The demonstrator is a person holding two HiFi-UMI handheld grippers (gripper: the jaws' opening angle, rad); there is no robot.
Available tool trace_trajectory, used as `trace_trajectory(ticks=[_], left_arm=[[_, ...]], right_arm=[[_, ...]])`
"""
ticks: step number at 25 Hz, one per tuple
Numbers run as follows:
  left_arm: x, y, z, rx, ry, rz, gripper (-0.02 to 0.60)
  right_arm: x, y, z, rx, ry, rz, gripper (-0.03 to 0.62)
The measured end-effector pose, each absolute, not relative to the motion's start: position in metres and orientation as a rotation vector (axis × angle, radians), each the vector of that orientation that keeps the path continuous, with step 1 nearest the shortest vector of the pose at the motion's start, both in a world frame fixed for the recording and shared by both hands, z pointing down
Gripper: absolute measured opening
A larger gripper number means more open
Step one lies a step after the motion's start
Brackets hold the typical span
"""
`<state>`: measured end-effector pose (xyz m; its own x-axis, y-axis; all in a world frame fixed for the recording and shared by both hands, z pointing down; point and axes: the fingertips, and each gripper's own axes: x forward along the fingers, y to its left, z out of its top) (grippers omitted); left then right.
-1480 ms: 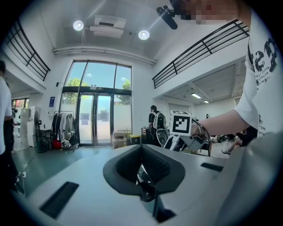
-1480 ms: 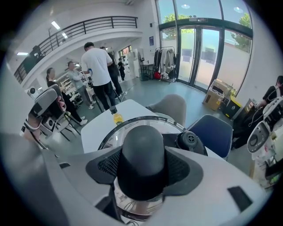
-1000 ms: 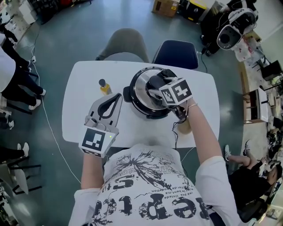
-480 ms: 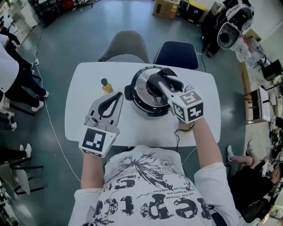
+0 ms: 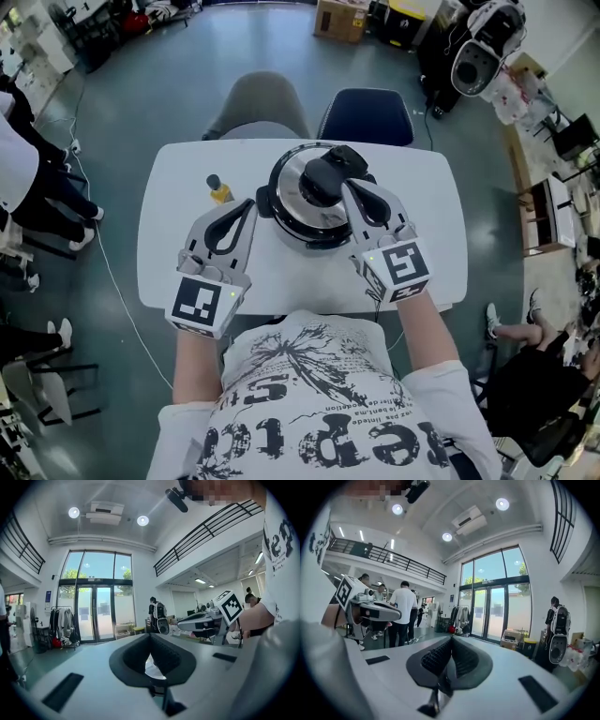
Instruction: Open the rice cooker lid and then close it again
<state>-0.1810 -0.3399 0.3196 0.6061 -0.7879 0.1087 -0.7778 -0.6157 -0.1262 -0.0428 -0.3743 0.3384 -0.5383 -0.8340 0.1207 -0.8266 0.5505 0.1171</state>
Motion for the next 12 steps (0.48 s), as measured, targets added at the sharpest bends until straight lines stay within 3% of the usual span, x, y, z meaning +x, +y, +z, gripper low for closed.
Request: trace_trajectory(ticks=[12], left_arm=[[-0.178, -0.342, 0.321, -2.772, 1.370, -0.183, 0.014]], right_arm=[[-0.036, -0.342, 0.329, 1.456, -2.773, -0.154, 0.011]])
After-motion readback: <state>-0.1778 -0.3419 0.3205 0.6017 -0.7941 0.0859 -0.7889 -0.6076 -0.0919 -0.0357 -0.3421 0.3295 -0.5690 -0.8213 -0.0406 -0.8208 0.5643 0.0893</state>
